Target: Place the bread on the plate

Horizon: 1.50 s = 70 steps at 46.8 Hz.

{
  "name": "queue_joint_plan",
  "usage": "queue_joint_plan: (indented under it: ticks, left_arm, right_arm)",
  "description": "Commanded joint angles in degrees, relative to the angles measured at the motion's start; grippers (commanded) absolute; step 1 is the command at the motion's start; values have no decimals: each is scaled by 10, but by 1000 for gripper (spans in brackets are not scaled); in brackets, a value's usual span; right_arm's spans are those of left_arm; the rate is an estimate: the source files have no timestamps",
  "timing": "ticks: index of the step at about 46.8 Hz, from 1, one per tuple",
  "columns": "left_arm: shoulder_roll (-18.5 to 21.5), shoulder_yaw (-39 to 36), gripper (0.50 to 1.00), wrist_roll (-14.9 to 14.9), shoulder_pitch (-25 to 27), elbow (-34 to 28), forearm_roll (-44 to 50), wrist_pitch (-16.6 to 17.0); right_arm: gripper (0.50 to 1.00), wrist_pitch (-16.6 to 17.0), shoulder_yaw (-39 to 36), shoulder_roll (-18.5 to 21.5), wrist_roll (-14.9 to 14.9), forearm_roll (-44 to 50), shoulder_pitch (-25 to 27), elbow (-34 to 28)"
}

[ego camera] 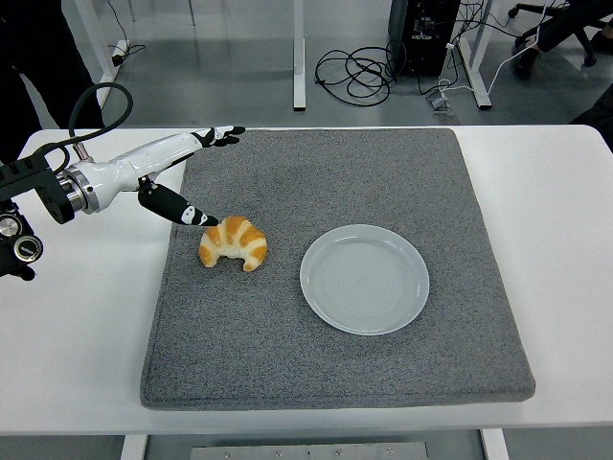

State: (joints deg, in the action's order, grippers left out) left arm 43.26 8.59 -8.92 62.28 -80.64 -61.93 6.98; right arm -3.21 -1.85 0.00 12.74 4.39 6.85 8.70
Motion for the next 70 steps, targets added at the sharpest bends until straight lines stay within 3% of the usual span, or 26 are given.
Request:
queue_joint_plan:
  ticks: [1,21,28,45,70]
  left_arm:
    - [0,-3,945,12,-7,0,-15,1]
    - [-25,-14,937,11,-35,30,-121,27]
    - [-63,-16,937,11,-36,62,-121,27]
    - [-109,-22,937,9,-52,103,-122,29]
    - [-130,-50,937,-5,-52,132,-122,59]
  right_arm:
    - [1000,0,0,0,0,0,0,0]
    - [1000,0,0,0,0,0,0,0]
    - [1000,0,0,0,0,0,0,0]
    - [1000,0,0,0,0,0,0,0]
    - [1000,0,0,0,0,0,0,0]
